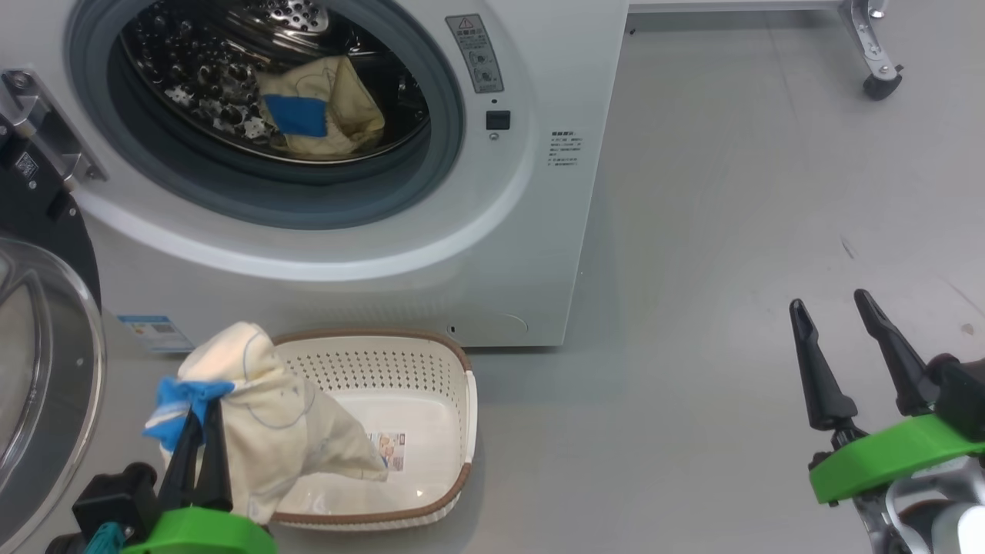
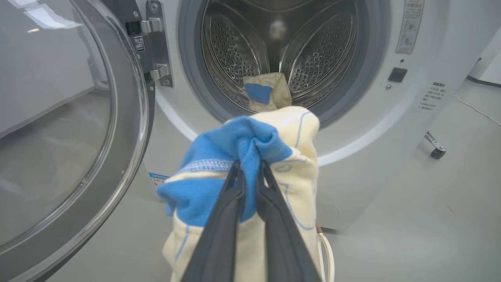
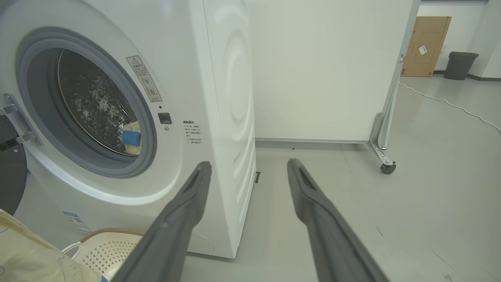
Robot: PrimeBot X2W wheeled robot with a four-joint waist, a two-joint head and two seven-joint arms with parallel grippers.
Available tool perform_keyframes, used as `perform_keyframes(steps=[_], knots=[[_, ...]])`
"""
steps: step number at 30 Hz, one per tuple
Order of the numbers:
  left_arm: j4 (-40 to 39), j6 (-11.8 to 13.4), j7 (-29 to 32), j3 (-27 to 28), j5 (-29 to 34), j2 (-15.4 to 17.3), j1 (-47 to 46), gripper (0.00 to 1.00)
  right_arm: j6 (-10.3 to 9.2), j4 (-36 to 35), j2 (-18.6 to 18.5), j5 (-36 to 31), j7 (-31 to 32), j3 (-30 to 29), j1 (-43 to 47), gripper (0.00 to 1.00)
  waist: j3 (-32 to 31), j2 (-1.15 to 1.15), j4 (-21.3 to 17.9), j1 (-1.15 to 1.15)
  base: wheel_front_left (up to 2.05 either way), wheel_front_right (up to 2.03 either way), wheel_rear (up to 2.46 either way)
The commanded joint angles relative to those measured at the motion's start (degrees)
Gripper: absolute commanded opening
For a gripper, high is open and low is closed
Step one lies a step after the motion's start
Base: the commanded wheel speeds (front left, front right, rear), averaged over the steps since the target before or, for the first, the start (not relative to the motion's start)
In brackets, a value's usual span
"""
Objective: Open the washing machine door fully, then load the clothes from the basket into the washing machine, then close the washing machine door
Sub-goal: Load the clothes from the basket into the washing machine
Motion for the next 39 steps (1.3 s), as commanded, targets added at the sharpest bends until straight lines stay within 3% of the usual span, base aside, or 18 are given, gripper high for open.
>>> perform_keyframes(steps=[1, 30, 39], knots=[[-2.64, 1.06, 0.05, 2.28, -0.25, 1.54, -1.12, 0.00, -0.04, -2.37, -0.78, 0.23, 0.38, 0.68, -0.72, 1.00, -0.49, 0.00, 0.10, 0.01, 0.00, 0.00, 0.00], [-2.61, 1.73, -0.06, 1.44, -0.93, 1.54, -1.59, 0.00, -0.04, -2.83, -0.78, 0.86, 0.80, 0.63, -0.07, 1.00, -0.31, 0.00, 0.15, 0.01, 0.00, 0.00, 0.00], [1.63, -0.72, 2.67, 0.25, -2.52, 1.39, -8.65, 0.00, -0.04, -2.66, -0.78, 1.09, 0.49, 1.29, -0.50, 1.00, 0.46, 0.00, -0.73, 0.01, 0.00, 0.00, 0.00]])
